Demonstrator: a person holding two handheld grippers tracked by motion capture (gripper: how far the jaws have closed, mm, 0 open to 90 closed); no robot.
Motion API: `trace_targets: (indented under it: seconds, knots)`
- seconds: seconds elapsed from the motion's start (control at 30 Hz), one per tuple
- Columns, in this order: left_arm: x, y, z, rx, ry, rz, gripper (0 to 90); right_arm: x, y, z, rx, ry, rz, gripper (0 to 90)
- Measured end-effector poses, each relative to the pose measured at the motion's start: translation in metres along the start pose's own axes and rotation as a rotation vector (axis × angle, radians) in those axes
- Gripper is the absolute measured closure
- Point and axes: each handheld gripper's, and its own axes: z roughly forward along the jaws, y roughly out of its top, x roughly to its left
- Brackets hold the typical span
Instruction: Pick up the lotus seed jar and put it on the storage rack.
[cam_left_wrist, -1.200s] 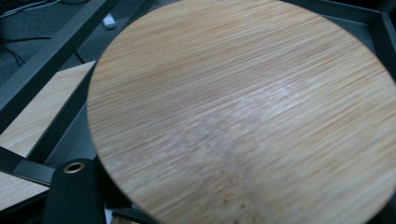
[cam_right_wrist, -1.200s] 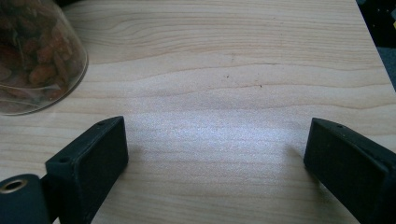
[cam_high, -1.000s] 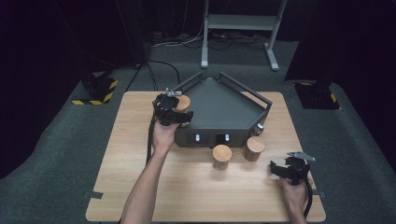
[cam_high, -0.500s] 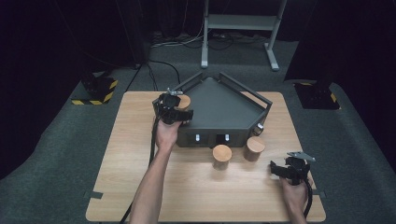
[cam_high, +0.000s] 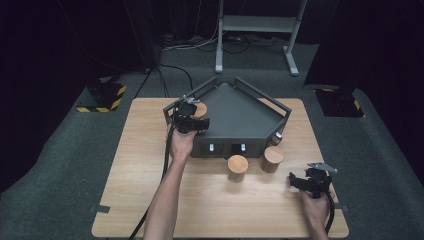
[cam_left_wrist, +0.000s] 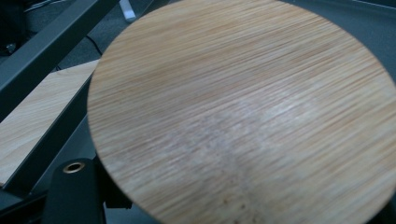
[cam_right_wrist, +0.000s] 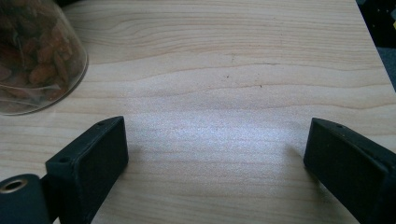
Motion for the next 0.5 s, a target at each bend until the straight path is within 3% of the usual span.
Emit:
trace_targets:
  seconds: [0.5]
  knots:
    - [-0.0026,-0.0067,0.0047,-0.008,0.013,0.023,25.3,0.0,-0.0001,0.0,0.0,0.001,-0.001,6.1]
